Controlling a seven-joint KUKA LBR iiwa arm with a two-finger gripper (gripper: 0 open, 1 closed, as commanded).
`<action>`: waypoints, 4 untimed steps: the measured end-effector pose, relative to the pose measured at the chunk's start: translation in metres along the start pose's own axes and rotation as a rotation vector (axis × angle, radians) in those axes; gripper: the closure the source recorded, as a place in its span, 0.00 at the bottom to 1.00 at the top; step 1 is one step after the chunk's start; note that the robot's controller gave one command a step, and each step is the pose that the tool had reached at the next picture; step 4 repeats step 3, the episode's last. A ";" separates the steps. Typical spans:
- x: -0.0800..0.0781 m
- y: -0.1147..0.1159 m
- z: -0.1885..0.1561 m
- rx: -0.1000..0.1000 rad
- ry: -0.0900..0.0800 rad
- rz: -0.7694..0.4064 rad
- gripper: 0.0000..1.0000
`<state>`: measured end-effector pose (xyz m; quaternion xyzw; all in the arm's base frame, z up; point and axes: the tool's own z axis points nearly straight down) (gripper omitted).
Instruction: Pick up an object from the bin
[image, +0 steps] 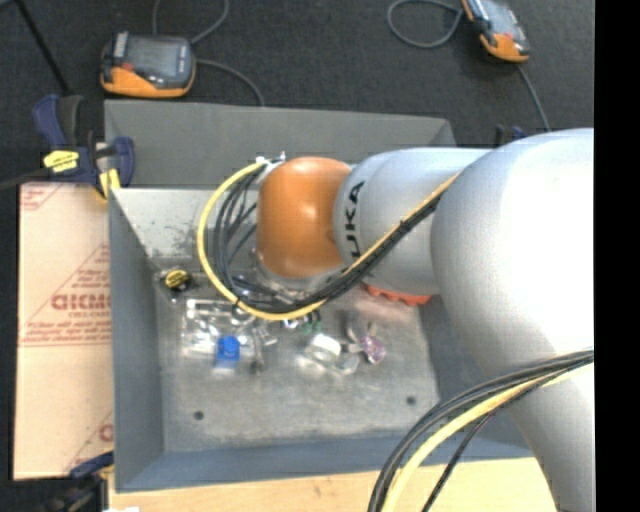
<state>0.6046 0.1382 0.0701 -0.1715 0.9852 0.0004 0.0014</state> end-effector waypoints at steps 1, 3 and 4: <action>-0.001 -0.001 -0.002 -0.001 -0.004 0.004 1.00; -0.013 -0.023 -0.151 0.003 -0.004 0.022 1.00; -0.013 -0.023 -0.151 0.003 -0.004 0.022 1.00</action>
Offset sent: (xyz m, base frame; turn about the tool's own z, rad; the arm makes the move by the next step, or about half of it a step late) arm 0.0000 0.0000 0.0000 0.0000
